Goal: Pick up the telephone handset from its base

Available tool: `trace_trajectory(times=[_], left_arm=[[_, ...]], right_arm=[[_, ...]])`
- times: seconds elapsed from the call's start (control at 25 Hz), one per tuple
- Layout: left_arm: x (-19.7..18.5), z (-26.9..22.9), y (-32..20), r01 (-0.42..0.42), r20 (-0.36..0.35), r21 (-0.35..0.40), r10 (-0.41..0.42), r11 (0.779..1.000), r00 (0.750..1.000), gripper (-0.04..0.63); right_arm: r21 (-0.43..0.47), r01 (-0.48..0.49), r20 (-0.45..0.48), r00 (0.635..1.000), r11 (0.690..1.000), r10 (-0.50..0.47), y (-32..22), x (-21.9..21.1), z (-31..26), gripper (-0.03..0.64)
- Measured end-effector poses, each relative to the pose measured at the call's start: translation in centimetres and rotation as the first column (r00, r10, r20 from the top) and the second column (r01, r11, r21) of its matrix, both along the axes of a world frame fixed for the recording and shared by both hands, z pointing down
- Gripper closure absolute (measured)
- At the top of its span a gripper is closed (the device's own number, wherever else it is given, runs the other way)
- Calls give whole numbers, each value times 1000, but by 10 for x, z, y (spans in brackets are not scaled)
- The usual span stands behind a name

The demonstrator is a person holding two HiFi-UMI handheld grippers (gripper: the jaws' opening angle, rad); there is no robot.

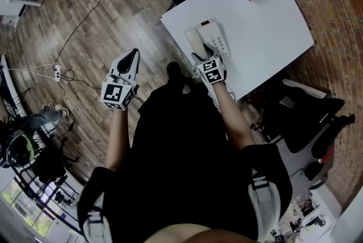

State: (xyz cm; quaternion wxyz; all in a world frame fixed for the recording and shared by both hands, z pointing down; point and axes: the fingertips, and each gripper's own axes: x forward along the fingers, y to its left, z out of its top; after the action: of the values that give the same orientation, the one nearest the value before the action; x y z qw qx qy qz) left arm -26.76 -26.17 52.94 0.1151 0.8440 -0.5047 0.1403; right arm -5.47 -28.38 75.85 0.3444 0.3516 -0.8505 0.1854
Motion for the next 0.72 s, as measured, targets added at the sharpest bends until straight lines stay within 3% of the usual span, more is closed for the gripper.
trace_trajectory(times=[0.72], left_arm=[[5, -1, -8, -53, 2, 2, 53, 999, 999, 575]], right_arm=[[-60, -74, -9, 997, 995, 73, -3, 4, 3, 396]])
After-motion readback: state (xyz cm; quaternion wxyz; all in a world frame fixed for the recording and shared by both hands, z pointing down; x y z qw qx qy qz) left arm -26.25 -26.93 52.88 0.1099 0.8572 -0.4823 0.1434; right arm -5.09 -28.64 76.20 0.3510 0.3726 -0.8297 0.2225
